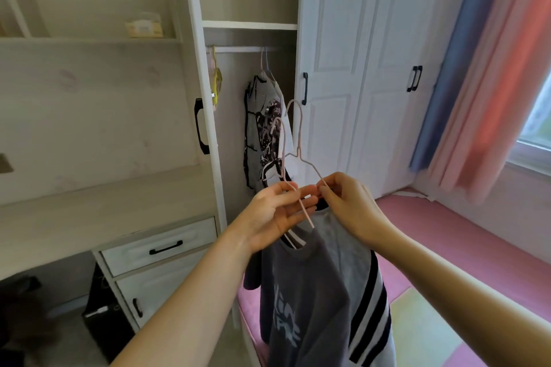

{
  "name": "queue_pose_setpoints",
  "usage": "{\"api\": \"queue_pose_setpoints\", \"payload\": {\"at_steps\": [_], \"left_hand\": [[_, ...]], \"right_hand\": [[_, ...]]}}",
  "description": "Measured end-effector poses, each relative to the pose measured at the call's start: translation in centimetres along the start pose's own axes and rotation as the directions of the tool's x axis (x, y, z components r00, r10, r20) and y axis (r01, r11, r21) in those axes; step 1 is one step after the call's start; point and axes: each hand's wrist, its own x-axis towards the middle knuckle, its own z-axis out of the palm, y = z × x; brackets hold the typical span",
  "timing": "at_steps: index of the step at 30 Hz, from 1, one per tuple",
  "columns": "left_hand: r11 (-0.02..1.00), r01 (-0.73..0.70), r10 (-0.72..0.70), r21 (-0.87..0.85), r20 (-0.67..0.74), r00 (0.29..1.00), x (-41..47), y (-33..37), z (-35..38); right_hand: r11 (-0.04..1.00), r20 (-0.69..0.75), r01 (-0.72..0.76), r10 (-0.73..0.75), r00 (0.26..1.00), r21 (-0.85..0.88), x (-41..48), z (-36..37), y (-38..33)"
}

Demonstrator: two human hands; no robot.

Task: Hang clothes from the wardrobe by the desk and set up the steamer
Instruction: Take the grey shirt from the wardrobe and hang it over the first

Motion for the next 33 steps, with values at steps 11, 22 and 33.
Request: {"api": "queue_pose_setpoints", "payload": {"at_steps": [11,22,33], "left_hand": [[0.974,-0.106,0.133,0.202,-0.128,0.983,-5.7,-2.5,4.6],[0.899,-0.316,0.431,0.302,-0.488,0.759,-12.2,-4.1,5.8],[0.757,-0.302,0.641,0.580,-0.569,0.515,-20.2,-1.3,3.7]], "right_hand": [[0.991,0.164,0.105,-0.118,0.979,0.082,-4.9,-3.7,0.1],[0.948,0.304,0.223,-0.287,0.908,0.228,-7.5,-3.2,-1.7],[0.821,0.435,0.516,-0.568,0.699,0.245,-8.4,2.3,-8.1]]}}
